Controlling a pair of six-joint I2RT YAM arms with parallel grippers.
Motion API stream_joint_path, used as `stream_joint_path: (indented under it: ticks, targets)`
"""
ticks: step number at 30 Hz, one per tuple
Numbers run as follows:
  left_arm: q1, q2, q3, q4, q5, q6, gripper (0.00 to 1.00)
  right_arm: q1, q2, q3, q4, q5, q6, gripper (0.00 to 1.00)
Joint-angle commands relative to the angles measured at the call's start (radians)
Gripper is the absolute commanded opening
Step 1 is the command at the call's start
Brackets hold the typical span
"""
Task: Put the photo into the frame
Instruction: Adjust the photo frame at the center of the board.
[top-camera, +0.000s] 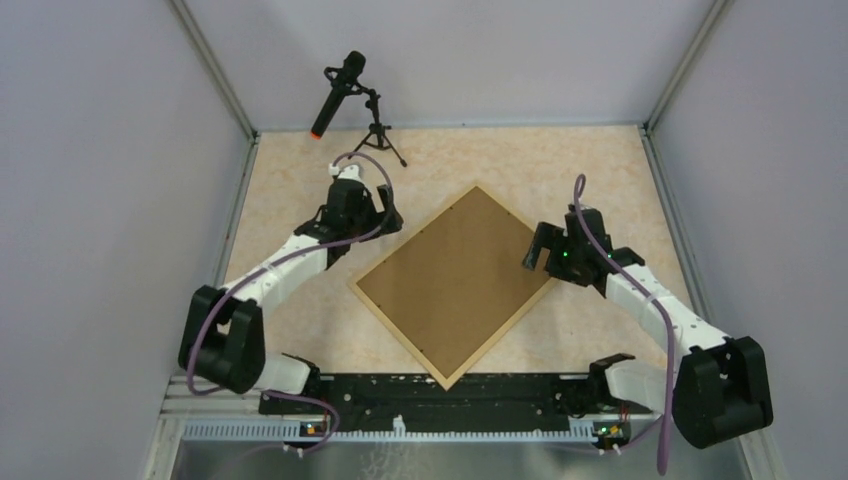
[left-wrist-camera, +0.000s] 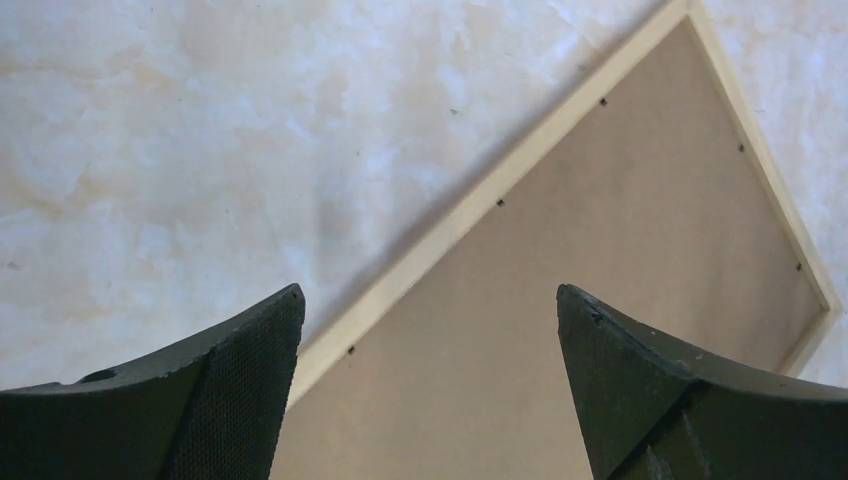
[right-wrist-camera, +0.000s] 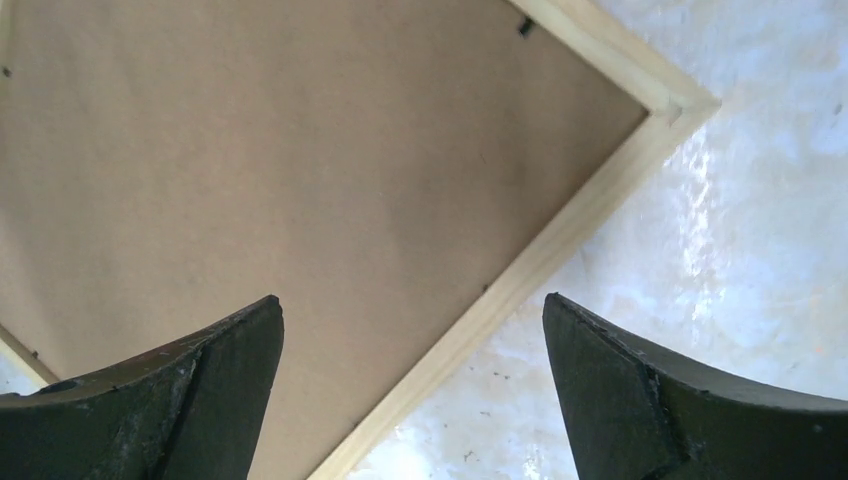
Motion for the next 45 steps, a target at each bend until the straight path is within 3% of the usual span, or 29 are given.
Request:
stream_joint_path:
  ticks: [1, 6, 11, 24, 29, 33, 36, 41, 45]
  targets:
    - [0.075, 0.134, 0.025, 0.149, 0.223, 0.001, 0.98, -0.049, -0.033, -0.117, 0.160, -0.130, 0.071, 0.99]
    - [0.081, 0.232, 0.009, 0.155, 0.326, -0.001, 0.98, -0.049, 0.080, -0.136, 0.257, -0.224, 0.038, 0.98]
    - [0.078, 0.215, -0.102, 0.172, 0.380, -0.039, 0.98, -0.046, 0.240, -0.082, 0.322, -0.307, 0.005, 0.95]
    - [0.018, -0.225, -0.467, 0.199, 0.383, -0.065, 0.98, 0.000, 0.603, 0.349, 0.205, -0.372, -0.138, 0.94]
    - [0.017, -0.267, -0.332, 0.072, 0.275, -0.034, 0.98, 0.000, 0.621, 0.422, 0.121, -0.247, -0.135, 0.94]
    - [0.027, -0.201, -0.218, 0.014, -0.038, -0.120, 0.98, 0.000, 0.583, 0.382, 0.121, -0.223, -0.089, 0.95]
    - [0.044, -0.126, -0.188, 0.058, -0.176, -0.161, 0.98, -0.001, 0.556, 0.324, 0.178, -0.273, -0.065, 0.95]
    - [0.101, -0.010, -0.148, 0.151, -0.180, -0.204, 0.98, 0.001, 0.557, 0.277, 0.211, -0.331, -0.058, 0.95]
    - [0.147, 0.117, -0.098, 0.164, -0.125, -0.147, 0.98, -0.001, 0.549, 0.248, 0.245, -0.334, -0.056, 0.95]
